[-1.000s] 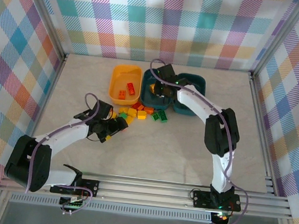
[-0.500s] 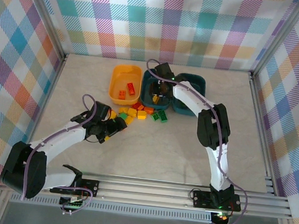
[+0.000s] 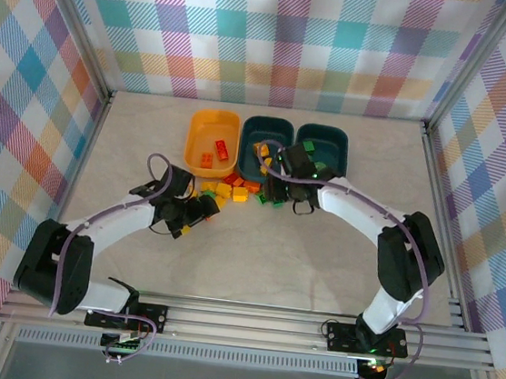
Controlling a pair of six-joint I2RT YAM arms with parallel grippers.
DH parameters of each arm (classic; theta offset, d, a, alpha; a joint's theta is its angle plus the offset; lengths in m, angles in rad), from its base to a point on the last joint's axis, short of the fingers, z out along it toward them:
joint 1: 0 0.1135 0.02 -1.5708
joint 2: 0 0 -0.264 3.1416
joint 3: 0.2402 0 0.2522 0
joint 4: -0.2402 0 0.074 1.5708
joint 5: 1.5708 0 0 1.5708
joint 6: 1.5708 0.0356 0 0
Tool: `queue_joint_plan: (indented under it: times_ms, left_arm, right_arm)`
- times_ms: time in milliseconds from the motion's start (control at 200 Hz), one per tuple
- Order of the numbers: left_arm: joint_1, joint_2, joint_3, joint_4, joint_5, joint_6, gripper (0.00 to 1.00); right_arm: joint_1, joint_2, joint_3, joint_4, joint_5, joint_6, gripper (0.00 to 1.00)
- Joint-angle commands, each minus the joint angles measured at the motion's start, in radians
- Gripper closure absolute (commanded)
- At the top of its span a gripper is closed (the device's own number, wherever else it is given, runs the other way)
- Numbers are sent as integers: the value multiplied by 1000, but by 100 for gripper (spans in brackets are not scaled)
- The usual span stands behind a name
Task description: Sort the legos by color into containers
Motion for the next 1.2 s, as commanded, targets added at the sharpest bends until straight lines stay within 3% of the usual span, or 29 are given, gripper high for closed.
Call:
queue_joint_plan:
  times_ms: [0, 250, 545, 660, 840, 1035, 1200]
  left_arm:
    - [-5, 35, 53, 15, 41, 32, 10]
    - [-6, 70, 86, -8, 67, 53, 10]
    - [-8, 39, 52, 1, 59, 37, 10]
    - [-8, 38, 61, -21, 56, 48, 10]
    - [-8, 13, 75, -51, 38, 59, 10]
    - [-8, 20, 78, -46, 41, 57, 10]
    - [-10, 27, 88, -30, 52, 43, 10]
  right_arm:
    - [4, 11, -42, 35, 1, -58, 34]
    - [7, 100, -6, 29, 8, -74, 24]
    - [6, 239, 100, 15, 21, -122, 29]
    - [2, 278, 143, 11, 28, -132, 35]
    - [0, 271, 139, 8, 18, -139, 55]
    - [3, 145, 32, 15, 17, -117, 68]
    - [6, -47, -58, 15, -1, -73, 69]
